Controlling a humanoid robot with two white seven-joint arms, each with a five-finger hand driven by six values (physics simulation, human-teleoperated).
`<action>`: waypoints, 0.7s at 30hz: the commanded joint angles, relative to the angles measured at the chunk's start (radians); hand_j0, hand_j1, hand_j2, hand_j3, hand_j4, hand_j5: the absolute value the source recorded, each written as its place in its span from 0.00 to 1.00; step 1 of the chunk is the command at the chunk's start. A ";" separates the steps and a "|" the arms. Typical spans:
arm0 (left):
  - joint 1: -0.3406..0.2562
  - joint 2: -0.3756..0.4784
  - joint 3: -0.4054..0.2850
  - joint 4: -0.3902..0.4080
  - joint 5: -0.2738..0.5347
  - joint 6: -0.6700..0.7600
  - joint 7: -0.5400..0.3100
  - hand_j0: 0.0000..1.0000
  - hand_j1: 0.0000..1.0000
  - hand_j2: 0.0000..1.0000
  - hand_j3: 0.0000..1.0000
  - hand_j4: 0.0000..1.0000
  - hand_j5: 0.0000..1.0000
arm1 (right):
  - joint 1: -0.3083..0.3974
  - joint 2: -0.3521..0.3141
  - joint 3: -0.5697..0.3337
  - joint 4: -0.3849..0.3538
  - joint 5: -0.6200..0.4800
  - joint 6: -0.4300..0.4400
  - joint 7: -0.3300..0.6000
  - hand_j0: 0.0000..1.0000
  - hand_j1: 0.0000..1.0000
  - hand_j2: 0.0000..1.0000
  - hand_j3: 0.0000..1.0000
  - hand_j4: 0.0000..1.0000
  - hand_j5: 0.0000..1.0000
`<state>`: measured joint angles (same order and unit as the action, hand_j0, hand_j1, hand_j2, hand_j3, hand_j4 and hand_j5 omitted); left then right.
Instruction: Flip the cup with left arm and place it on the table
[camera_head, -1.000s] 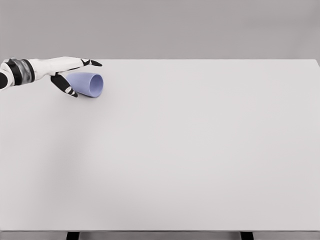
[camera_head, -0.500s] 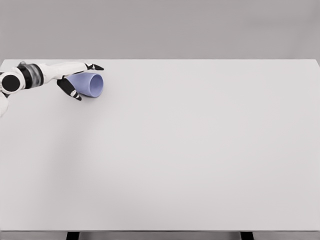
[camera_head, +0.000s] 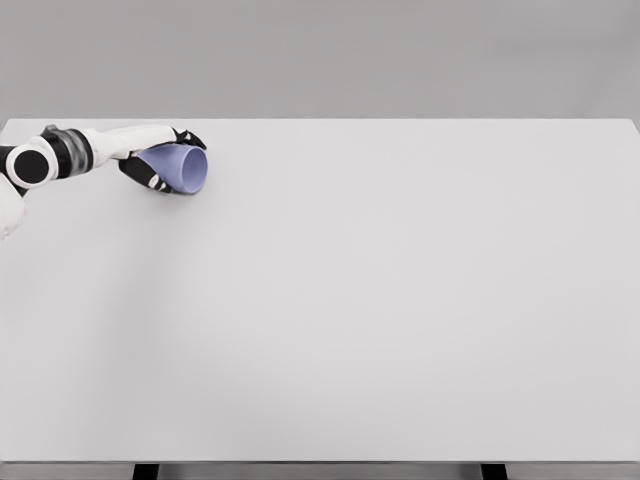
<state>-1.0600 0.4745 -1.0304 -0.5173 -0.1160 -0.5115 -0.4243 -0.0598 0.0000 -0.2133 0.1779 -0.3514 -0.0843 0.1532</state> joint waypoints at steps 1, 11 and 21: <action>0.000 -0.002 -0.005 -0.001 0.004 0.002 0.001 0.71 0.71 0.71 0.71 0.71 0.71 | 0.000 0.000 0.000 0.000 0.000 0.000 0.000 1.00 1.00 1.00 1.00 1.00 1.00; 0.023 0.041 -0.003 -0.092 0.294 -0.099 0.001 0.63 0.63 0.63 0.63 0.63 0.63 | 0.000 0.000 0.000 0.000 0.000 0.000 0.000 1.00 1.00 1.00 1.00 1.00 1.00; 0.090 0.118 -0.109 -0.293 0.743 -0.099 -0.008 0.50 0.50 0.50 0.50 0.50 0.50 | 0.000 0.000 0.000 0.000 0.000 0.000 0.000 1.00 1.00 1.00 1.00 1.00 1.00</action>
<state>-0.9695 0.5729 -1.1119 -0.7670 0.5244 -0.6125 -0.4321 -0.0598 0.0000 -0.2133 0.1779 -0.3514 -0.0843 0.1532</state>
